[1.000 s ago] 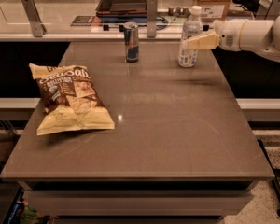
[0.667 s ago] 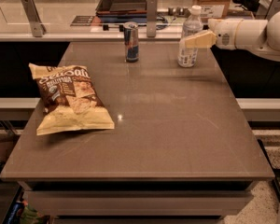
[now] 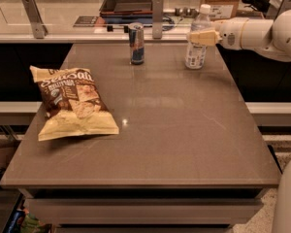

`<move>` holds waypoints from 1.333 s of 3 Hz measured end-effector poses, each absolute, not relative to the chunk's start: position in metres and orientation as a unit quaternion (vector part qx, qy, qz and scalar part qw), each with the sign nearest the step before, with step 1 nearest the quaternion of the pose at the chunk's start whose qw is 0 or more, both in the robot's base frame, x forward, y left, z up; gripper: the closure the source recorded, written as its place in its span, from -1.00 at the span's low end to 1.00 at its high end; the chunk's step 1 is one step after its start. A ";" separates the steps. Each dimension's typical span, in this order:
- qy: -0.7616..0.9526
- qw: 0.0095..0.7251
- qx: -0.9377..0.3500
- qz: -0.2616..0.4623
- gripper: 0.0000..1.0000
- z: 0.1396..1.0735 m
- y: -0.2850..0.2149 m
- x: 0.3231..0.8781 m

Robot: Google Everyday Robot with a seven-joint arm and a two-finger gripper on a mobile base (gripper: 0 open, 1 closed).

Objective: Move blue plastic bottle near brown chip bag

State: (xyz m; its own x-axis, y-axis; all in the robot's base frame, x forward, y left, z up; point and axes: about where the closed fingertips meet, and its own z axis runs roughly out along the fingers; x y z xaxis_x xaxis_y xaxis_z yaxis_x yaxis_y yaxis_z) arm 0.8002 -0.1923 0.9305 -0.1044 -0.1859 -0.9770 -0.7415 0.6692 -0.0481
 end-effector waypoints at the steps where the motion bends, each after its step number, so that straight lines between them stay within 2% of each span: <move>1: 0.703 0.581 -0.331 0.241 0.28 0.929 -0.188 0.801; 2: 0.703 0.580 -0.332 0.243 0.77 0.928 -0.185 0.802; 3: 0.703 0.579 -0.333 0.245 1.00 0.927 -0.181 0.803; 4: 0.698 0.574 -0.345 0.255 1.00 0.935 -0.173 0.798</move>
Offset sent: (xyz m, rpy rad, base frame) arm 0.0009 0.0035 -0.0011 0.0008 0.0015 0.0048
